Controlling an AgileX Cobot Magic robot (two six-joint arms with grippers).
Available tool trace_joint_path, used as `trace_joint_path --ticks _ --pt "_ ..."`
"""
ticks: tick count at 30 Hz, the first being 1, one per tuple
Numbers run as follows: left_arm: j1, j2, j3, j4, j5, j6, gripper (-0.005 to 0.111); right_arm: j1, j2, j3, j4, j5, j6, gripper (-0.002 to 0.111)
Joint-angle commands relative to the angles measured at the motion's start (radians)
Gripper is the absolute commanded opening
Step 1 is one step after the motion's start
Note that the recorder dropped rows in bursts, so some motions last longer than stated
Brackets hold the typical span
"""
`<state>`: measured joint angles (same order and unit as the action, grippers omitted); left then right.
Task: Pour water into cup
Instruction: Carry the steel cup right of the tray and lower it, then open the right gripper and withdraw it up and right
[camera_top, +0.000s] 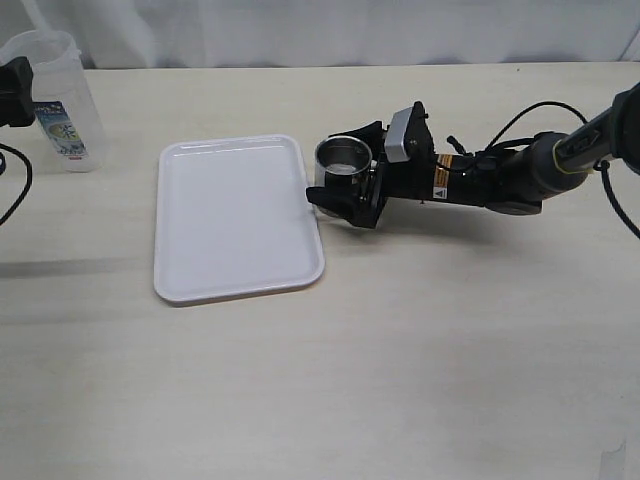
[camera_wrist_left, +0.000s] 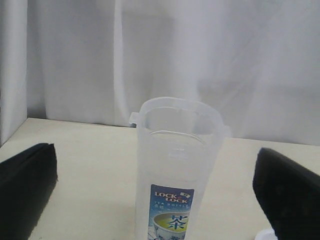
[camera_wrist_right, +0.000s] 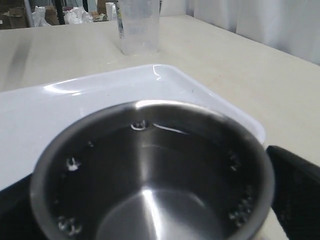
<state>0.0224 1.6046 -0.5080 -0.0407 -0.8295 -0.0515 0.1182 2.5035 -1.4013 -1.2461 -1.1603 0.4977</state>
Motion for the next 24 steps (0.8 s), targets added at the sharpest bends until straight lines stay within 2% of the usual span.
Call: trace_joint_path --ticks 1,14,16,20,24 --pt "-0.001 -0.006 0.006 0.004 -0.016 -0.005 0.101 -0.005 -0.017 0.001 0.008 -0.006 0.003 0.093" --pt "-0.001 -0.006 0.006 0.001 -0.016 0.001 0.101 -0.005 -0.115 0.001 -0.029 -0.015 0.105 0.093" --pt "-0.001 -0.006 0.006 0.001 -0.016 0.006 0.101 -0.005 -0.14 0.001 -0.038 -0.015 0.149 0.089" --pt "-0.001 -0.006 0.006 0.001 -0.016 0.042 0.101 -0.005 -0.195 0.001 -0.108 -0.015 0.21 0.066" --pt "-0.001 -0.006 0.006 0.003 -0.013 0.057 0.101 -0.005 -0.254 0.001 -0.188 -0.01 0.357 0.029"
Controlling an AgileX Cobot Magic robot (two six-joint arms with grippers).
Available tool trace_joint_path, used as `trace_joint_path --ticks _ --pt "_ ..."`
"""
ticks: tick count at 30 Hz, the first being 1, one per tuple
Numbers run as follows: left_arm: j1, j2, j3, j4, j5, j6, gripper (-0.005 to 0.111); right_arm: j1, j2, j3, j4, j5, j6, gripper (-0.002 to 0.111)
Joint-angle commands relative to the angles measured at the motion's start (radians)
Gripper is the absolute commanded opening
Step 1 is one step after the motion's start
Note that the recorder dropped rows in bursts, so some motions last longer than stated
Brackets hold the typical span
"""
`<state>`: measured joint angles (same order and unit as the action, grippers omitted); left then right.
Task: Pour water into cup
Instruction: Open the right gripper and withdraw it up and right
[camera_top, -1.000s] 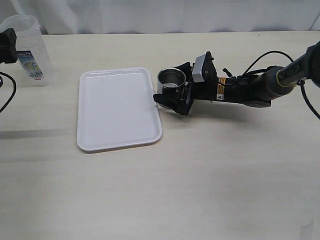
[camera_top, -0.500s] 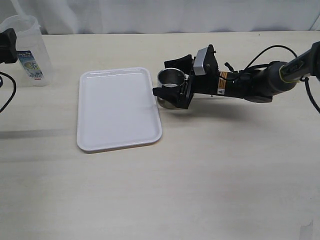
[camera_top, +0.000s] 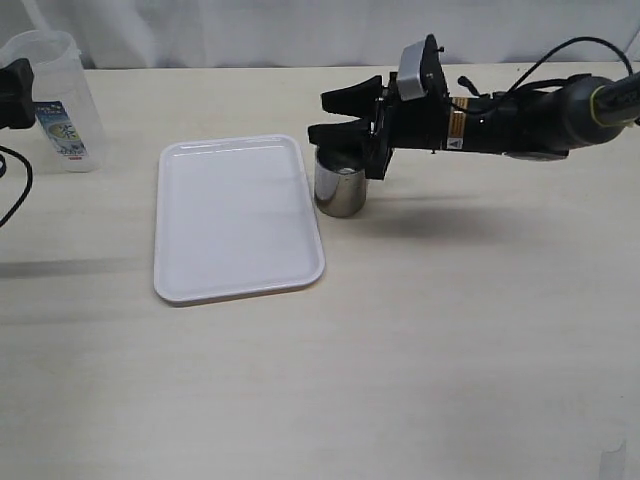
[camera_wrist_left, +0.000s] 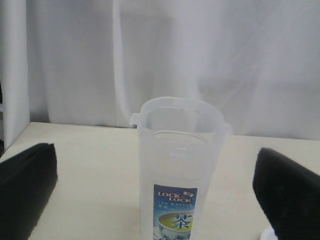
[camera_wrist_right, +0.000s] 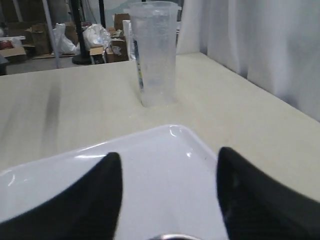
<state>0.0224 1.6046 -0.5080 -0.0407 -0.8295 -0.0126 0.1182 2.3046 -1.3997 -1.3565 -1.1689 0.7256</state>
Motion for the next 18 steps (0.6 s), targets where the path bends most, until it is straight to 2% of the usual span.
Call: trace_joint_path --ticks 1,3,6,9,12,15,17,18 --pt "-0.001 -0.006 0.006 0.003 -0.013 0.018 0.101 -0.005 -0.072 -0.001 -0.096 0.007 0.161 0.019" --pt "-0.001 -0.006 0.006 -0.006 -0.013 0.018 0.101 -0.005 -0.107 -0.001 -0.152 0.038 0.197 0.005" --pt "-0.001 -0.007 0.006 -0.047 -0.012 0.018 0.096 -0.005 -0.15 -0.001 -0.212 0.085 0.265 0.004" --pt "-0.001 -0.007 0.006 -0.041 -0.001 0.018 0.072 -0.005 -0.187 0.004 -0.223 0.143 0.364 0.004" --pt "-0.001 -0.013 0.006 0.09 -0.006 0.003 0.043 -0.005 -0.232 0.042 -0.191 0.201 0.363 0.004" --pt "-0.001 -0.036 0.006 0.118 0.011 -0.085 0.015 -0.005 -0.298 0.108 -0.087 0.279 0.329 0.004" --pt "0.001 -0.056 0.006 0.116 0.044 -0.092 0.001 -0.005 -0.352 0.159 -0.024 0.322 0.29 0.004" --pt "0.001 -0.068 0.006 0.118 0.06 -0.092 0.0 -0.005 -0.374 0.181 0.002 0.336 0.28 0.004"
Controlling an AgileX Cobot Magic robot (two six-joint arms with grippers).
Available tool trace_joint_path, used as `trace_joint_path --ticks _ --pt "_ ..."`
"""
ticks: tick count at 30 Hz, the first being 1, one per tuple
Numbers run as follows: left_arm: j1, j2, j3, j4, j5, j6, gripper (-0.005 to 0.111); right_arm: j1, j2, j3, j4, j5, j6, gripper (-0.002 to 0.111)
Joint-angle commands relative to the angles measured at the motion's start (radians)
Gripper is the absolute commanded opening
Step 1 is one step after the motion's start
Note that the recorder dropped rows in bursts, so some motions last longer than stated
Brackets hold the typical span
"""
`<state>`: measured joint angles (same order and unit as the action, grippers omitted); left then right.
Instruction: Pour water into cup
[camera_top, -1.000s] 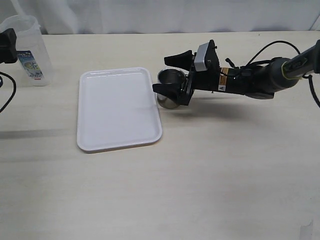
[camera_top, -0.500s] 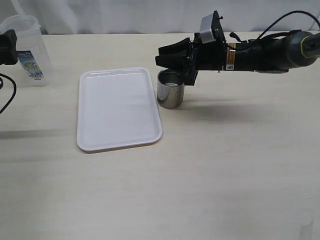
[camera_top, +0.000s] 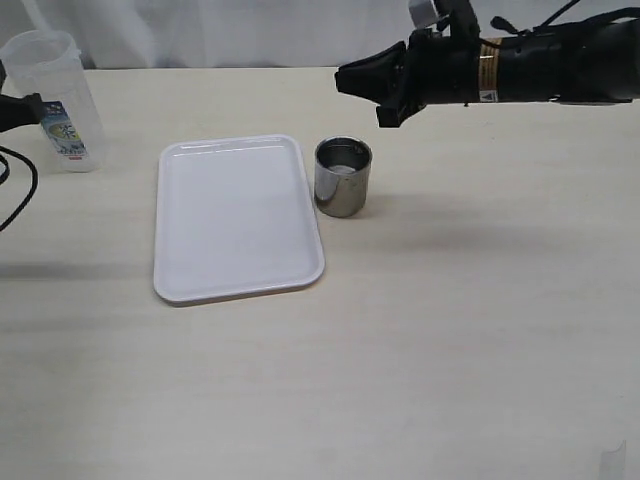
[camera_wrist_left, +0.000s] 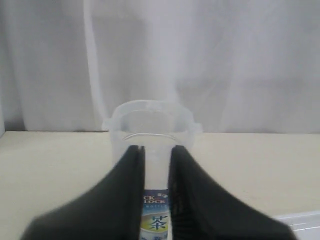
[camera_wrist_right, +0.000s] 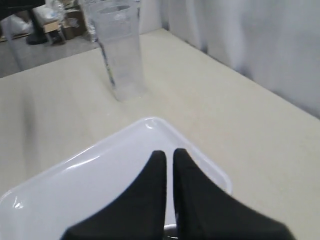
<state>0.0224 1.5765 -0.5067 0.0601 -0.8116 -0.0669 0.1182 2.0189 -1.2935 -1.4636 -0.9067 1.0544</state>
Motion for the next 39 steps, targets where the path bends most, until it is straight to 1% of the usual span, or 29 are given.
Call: trace_joint_path --ticks 1,6,13,21,26,33,39 --pt "0.001 -0.052 0.005 0.018 0.056 -0.038 0.0 -0.005 -0.117 0.095 0.135 0.081 -0.057 0.004" --pt "0.001 -0.162 0.005 0.063 0.164 -0.046 0.0 -0.005 -0.255 0.171 0.171 0.086 -0.082 0.004" --pt "0.001 -0.381 0.005 0.063 0.385 -0.051 0.0 -0.005 -0.436 0.272 0.205 0.161 -0.082 0.004" --pt "-0.001 -0.62 0.007 0.067 0.582 -0.077 0.0 -0.005 -0.641 0.372 0.231 0.203 -0.071 0.004" --pt "-0.001 -0.754 0.049 0.081 0.594 -0.077 0.0 -0.005 -0.77 0.44 0.281 0.226 -0.074 0.004" --pt "-0.001 -0.936 0.099 0.079 0.602 -0.096 0.0 -0.005 -0.962 0.512 0.3 0.261 -0.074 0.004" --pt "-0.001 -1.016 0.101 0.079 0.619 -0.098 0.0 -0.005 -1.1 0.556 0.3 0.261 -0.074 0.004"
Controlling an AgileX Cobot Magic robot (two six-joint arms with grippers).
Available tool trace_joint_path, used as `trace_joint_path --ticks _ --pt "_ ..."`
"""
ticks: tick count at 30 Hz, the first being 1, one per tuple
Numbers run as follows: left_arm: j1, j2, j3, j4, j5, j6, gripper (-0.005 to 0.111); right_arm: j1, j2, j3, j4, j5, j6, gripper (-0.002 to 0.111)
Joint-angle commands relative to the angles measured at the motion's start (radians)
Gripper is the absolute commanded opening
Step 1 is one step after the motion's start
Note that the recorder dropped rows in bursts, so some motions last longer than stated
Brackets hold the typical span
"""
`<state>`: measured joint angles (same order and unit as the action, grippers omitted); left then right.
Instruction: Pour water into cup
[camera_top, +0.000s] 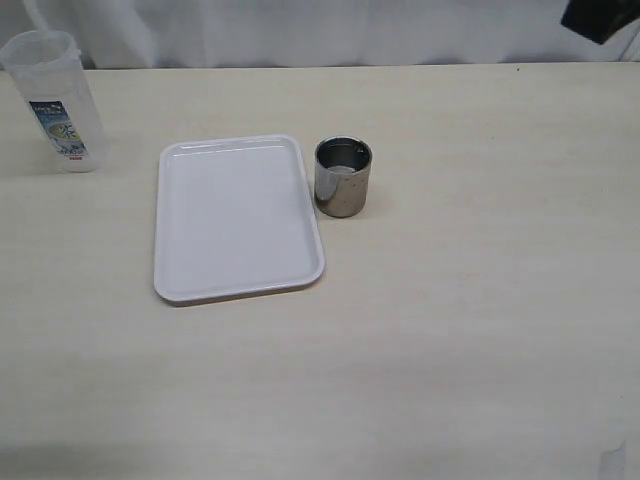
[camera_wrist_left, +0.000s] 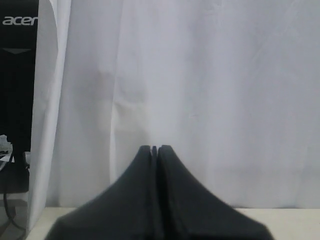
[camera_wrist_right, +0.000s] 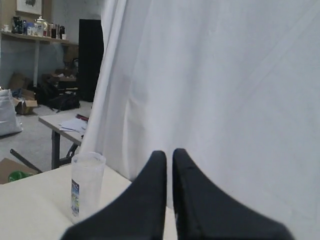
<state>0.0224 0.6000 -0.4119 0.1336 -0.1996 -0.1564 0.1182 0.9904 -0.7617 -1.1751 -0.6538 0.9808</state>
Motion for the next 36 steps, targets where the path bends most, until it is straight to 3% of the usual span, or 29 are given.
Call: trace_joint_path --ticks 1,10,36 --pt "-0.001 -0.044 0.006 0.005 0.007 -0.009 0.0 -0.005 -0.089 0.03 0.012 0.008 0.0 0.004" --pt "-0.001 -0.05 0.006 0.005 0.007 -0.007 0.0 -0.005 -0.19 0.032 0.012 0.002 0.0 0.004" --pt "-0.001 -0.06 0.008 0.012 0.012 -0.007 0.0 -0.005 -0.195 0.032 0.012 -0.001 0.0 0.004"
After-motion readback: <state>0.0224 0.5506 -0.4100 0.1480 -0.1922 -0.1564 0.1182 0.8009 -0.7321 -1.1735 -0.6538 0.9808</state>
